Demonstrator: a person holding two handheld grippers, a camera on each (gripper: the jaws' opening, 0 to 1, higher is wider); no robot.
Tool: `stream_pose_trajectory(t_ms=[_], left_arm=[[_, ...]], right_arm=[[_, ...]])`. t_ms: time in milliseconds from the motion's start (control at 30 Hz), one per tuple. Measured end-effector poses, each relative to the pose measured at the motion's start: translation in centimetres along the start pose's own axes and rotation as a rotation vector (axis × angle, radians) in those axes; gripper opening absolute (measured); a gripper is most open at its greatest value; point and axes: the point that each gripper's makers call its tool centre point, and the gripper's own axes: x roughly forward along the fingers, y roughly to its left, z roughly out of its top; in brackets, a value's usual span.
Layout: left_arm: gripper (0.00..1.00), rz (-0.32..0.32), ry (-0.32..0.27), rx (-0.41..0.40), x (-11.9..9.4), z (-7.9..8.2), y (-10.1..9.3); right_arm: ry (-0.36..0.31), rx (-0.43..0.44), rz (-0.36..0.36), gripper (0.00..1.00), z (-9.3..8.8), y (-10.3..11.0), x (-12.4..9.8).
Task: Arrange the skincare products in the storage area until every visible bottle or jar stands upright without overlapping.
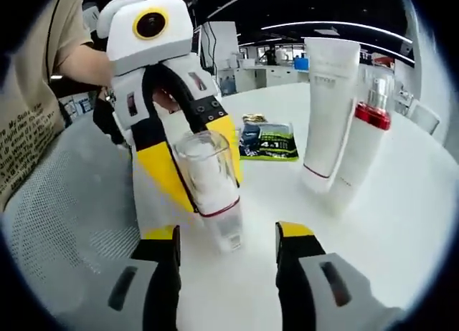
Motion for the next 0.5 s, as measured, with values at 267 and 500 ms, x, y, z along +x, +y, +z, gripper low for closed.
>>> stream_pose_trajectory(t_ms=[267,500], left_arm=[[0.15,-0.010,-0.005,0.007,1.1,1.0,1.7],[0.15,-0.005,-0.014,0.006,2.1,1.7,3.4]], right_arm=[[-0.003,0.041,-0.050,0.65,-0.5,-1.1,-1.0],[-0.017,0.076,-0.090,0.67,-1.0,-1.7,-2.0]])
